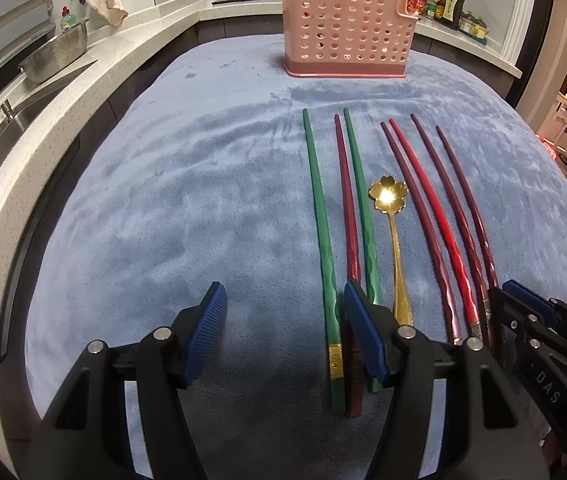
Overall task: Organize utensils
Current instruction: 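Grasp a green chopstick with the left tool while the right tool grasps a red chopstick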
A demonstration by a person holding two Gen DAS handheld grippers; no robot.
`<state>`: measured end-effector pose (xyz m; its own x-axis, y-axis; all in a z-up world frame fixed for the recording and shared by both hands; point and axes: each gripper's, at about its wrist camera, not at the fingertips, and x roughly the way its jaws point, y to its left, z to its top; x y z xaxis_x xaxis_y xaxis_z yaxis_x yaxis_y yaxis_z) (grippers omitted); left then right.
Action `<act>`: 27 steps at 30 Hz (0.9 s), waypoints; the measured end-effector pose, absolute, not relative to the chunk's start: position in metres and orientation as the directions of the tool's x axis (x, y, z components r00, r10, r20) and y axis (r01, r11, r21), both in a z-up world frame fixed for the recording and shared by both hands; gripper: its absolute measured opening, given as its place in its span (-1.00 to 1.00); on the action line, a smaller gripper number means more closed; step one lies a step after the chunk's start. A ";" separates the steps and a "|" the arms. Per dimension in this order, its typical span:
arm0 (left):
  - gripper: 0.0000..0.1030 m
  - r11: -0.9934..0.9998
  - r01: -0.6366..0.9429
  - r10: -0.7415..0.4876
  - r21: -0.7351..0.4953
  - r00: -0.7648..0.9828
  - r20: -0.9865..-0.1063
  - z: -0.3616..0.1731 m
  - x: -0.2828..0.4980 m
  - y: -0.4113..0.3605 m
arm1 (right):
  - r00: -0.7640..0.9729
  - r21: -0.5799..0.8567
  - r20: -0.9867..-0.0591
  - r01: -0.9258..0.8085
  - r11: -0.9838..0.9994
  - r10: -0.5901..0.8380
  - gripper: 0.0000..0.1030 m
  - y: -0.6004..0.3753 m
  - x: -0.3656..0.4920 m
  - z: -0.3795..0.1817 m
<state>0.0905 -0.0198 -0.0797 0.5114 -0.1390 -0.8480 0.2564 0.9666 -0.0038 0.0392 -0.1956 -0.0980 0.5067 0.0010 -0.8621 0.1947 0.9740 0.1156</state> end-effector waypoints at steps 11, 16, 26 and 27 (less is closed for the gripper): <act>0.13 0.966 0.255 -0.172 -0.052 0.476 -0.862 -0.088 0.086 -0.010 | 0.502 0.140 -0.865 0.202 0.969 0.020 -0.87 -0.207 0.028 -0.095; 0.10 0.961 0.266 -0.194 -0.075 0.455 -0.869 -0.092 0.079 -0.004 | 0.496 0.141 -0.868 0.214 0.967 0.017 -0.87 -0.214 0.023 -0.094; -0.83 0.949 0.288 -0.246 -0.125 0.435 -0.866 -0.081 0.074 0.010 | 0.496 0.141 -0.868 0.213 0.967 0.017 -0.87 -0.219 0.015 -0.088; -0.85 0.950 0.285 -0.248 -0.127 0.441 -0.863 -0.077 0.074 0.012 | 0.504 0.150 -0.864 0.214 0.965 0.022 -0.87 -0.221 0.014 -0.082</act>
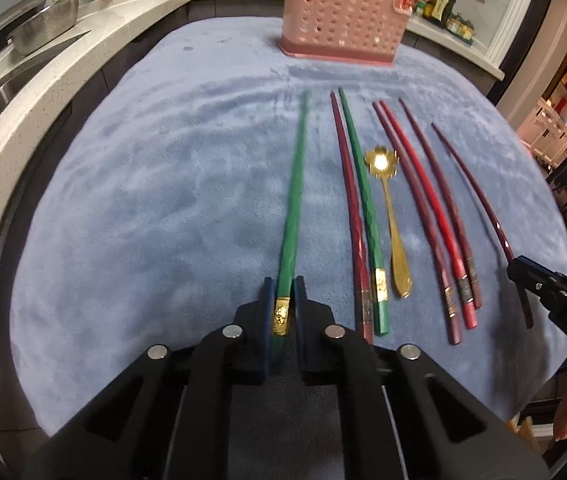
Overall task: Organize utensils
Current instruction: 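Carry the green chopstick into the basket while the right tool inserts its red chopstick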
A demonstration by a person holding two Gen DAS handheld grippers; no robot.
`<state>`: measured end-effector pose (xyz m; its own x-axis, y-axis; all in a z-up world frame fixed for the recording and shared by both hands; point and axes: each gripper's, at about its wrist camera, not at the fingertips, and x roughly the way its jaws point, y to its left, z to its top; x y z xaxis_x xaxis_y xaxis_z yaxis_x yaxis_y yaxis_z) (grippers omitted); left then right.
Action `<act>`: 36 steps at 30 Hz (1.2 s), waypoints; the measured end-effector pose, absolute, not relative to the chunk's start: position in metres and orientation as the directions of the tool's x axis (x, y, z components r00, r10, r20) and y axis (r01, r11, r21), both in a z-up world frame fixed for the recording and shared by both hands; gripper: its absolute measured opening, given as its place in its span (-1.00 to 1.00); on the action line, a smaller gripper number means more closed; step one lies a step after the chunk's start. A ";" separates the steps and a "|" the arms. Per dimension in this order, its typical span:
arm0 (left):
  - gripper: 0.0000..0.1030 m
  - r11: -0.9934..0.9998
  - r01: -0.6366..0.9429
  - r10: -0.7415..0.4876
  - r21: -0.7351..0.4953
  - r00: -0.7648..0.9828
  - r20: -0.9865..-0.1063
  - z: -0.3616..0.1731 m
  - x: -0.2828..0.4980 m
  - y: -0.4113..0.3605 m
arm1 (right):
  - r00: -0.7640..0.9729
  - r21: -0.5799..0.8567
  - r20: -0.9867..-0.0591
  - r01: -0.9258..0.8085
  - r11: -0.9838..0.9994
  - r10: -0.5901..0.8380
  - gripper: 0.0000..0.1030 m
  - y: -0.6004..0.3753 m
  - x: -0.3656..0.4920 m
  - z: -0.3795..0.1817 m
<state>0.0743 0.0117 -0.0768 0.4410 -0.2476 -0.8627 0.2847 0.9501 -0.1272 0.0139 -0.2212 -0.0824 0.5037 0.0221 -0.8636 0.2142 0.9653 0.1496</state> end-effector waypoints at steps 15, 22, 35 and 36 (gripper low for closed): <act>-0.87 0.946 0.312 -0.281 -0.084 0.665 -0.692 0.059 0.125 0.001 | 0.735 0.154 -0.676 0.194 0.969 -0.040 -0.87 -0.254 0.051 0.055; -0.87 0.947 0.319 -0.266 -0.026 0.740 -0.618 0.108 0.172 -0.020 | 0.798 0.184 -0.602 0.163 0.969 -0.020 -0.87 -0.270 0.092 0.100; -0.87 0.947 0.319 -0.286 -0.029 0.803 -0.523 0.168 0.238 -0.055 | 0.872 0.257 -0.489 0.126 0.958 0.017 -0.87 -0.292 0.174 0.160; -0.87 0.948 0.318 -0.287 -0.029 0.808 -0.515 0.174 0.244 -0.058 | 0.880 0.255 -0.476 0.122 0.959 0.014 -0.87 -0.292 0.182 0.166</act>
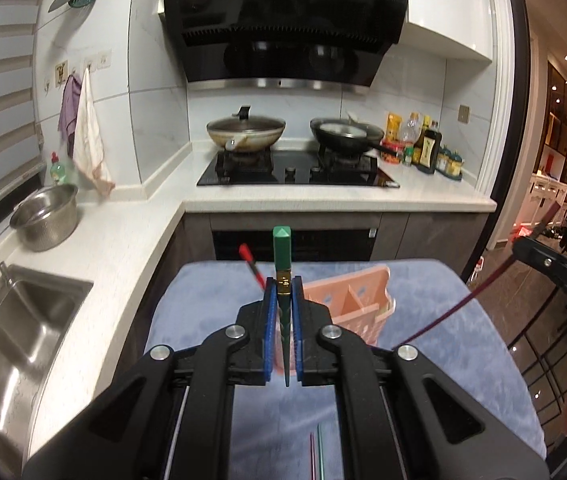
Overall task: Organize utensils
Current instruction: 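Carry the green chopstick into the basket while the right tool inserts its red chopstick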
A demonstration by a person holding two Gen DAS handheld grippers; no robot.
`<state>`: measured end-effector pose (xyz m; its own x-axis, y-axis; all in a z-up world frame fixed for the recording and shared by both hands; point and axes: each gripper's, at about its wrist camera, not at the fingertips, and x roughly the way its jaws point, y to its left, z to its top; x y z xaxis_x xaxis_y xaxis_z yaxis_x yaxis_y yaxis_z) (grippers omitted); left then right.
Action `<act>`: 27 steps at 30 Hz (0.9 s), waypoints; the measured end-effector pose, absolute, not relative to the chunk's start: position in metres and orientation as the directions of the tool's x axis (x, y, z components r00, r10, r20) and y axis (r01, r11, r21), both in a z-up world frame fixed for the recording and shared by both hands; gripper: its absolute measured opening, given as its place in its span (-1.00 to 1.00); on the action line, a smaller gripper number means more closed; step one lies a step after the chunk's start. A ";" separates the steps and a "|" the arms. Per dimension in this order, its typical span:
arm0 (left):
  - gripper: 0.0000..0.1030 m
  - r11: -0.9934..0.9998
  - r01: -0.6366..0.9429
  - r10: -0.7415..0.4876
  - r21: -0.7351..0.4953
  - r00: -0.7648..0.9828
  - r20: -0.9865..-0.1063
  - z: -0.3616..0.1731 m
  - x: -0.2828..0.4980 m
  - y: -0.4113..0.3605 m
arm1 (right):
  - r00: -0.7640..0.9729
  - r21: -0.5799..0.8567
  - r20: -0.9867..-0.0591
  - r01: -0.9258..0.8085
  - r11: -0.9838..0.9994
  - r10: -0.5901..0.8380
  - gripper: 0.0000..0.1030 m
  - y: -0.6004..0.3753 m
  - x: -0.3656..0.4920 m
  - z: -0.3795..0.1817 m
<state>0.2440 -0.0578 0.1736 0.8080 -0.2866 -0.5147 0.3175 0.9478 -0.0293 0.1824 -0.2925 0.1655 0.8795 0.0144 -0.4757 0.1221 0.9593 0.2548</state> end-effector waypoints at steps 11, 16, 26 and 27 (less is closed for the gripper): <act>-0.87 0.951 0.309 -0.284 -0.024 0.839 -0.465 0.199 0.297 -0.079 | 0.893 0.247 -0.450 0.094 0.965 0.028 -0.87 -0.282 0.259 0.179; -0.87 0.950 0.312 -0.282 -0.020 0.825 -0.489 0.187 0.312 -0.088 | 0.863 0.223 -0.504 0.091 0.971 0.034 -0.87 -0.276 0.280 0.156; -0.87 0.945 0.326 -0.306 -0.031 0.844 -0.440 0.208 0.315 -0.092 | 0.823 0.215 -0.567 0.106 0.971 0.036 -0.87 -0.277 0.299 0.120; -0.87 0.946 0.324 -0.304 -0.034 0.843 -0.444 0.206 0.318 -0.093 | 0.819 0.216 -0.573 0.109 0.970 0.036 -0.87 -0.277 0.301 0.117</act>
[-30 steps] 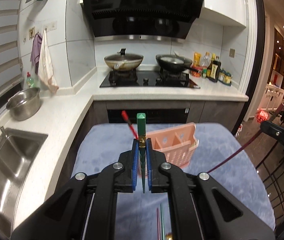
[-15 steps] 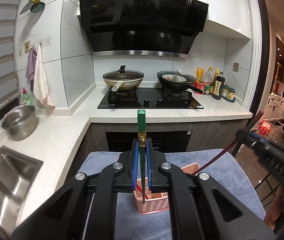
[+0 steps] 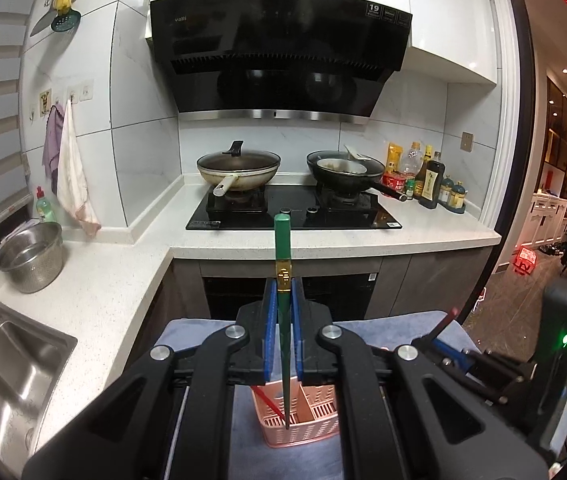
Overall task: Organize utensils
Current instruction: 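Carry the green chopstick into the basket while the right tool inserts its red chopstick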
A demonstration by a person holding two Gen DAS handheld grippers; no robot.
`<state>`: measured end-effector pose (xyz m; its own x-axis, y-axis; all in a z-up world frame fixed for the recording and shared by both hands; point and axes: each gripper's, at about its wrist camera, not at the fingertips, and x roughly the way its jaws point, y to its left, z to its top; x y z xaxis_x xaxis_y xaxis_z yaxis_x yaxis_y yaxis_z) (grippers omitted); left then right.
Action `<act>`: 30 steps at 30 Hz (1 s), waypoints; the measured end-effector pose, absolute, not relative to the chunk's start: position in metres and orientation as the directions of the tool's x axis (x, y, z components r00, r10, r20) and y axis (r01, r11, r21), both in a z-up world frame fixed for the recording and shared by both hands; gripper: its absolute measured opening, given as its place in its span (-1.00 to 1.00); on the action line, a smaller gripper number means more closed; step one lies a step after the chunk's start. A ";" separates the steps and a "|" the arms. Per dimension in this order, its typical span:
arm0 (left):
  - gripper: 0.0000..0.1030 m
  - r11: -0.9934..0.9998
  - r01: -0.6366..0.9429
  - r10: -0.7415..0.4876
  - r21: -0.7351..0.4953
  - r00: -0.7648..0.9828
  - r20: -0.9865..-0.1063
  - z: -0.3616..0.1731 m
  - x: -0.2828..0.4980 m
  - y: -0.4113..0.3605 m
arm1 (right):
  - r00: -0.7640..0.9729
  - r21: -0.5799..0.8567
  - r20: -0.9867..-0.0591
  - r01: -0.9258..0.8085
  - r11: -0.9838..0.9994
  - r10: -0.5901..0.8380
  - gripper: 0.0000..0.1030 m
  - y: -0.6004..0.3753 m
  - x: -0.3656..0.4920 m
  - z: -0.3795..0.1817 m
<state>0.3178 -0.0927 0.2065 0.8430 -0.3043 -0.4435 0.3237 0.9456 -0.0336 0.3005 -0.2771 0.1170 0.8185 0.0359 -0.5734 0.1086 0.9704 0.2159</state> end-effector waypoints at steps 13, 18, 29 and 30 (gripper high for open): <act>-0.87 0.947 0.319 -0.308 -0.042 0.859 -0.409 0.224 0.324 -0.093 | 0.807 0.214 -0.589 0.105 0.971 0.043 -0.87 -0.273 0.308 0.108; -0.87 0.949 0.309 -0.302 -0.055 0.853 -0.425 0.214 0.335 -0.095 | 0.811 0.222 -0.584 0.112 0.969 0.040 -0.87 -0.275 0.310 0.110; -0.66 0.960 0.277 -0.260 -0.048 0.807 -0.530 0.161 0.346 -0.101 | 0.813 0.218 -0.582 0.127 0.968 0.024 -0.52 -0.277 0.304 0.113; -0.38 0.962 0.270 -0.252 -0.046 0.808 -0.532 0.160 0.345 -0.101 | 0.817 0.217 -0.576 0.132 0.967 0.018 -0.41 -0.277 0.302 0.115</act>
<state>0.3452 -0.1015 0.1601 0.8084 -0.2523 -0.5318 0.2701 0.9617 -0.0456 0.3019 -0.2772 0.1153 0.8170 0.0180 -0.5763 0.1316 0.9673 0.2168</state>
